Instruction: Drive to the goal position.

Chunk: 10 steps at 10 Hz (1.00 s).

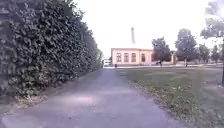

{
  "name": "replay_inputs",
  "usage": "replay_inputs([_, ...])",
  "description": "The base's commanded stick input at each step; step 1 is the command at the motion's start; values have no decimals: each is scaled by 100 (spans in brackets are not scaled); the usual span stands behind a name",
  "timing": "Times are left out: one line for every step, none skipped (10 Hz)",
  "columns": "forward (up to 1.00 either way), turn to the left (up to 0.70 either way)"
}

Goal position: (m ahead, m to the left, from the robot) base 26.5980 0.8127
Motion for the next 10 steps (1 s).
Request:
replay_inputs([70,0])
replay_inputs([70,0])
replay_inputs([70,13])
replay_inputs([70,14])
replay_inputs([70,14])
replay_inputs([70,10])
replay_inputs([70,4])
replay_inputs([70,0])
replay_inputs([70,0])
replay_inputs([70,0])
